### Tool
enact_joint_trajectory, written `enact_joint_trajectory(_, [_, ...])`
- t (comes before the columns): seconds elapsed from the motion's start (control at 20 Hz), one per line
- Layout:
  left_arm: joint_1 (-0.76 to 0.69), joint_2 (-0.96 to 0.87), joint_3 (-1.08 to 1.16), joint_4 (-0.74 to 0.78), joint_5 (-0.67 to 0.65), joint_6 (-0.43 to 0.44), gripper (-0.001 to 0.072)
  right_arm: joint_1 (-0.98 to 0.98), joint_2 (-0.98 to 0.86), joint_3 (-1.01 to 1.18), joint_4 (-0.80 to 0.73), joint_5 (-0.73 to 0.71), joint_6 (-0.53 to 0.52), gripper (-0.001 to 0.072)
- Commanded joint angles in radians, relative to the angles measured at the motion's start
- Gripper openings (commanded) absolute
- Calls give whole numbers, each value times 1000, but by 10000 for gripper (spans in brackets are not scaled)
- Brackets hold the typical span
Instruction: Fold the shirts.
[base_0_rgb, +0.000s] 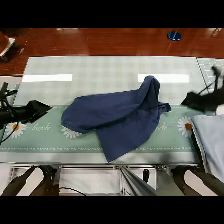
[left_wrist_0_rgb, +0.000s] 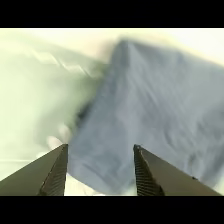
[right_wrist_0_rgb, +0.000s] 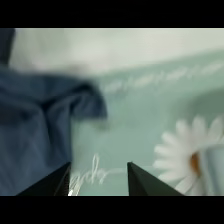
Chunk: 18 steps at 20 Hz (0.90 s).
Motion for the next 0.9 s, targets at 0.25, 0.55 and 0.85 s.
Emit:
enact_joint_trajectory(0.25, [-78, -346, 38, -66, -44, 91, 506, 124, 127, -331, 134, 60, -62, 410])
enact_joint_trajectory(0.55, [-204, -403, 39, -67, 60, 124, 506, 248, 127, -332, 99, 39, 13, 410])
enact_joint_trajectory(0.85, [-227, -405, 57, -66, 52, 133, 16, 374, 102, -346, 104, 8, 66, 410])
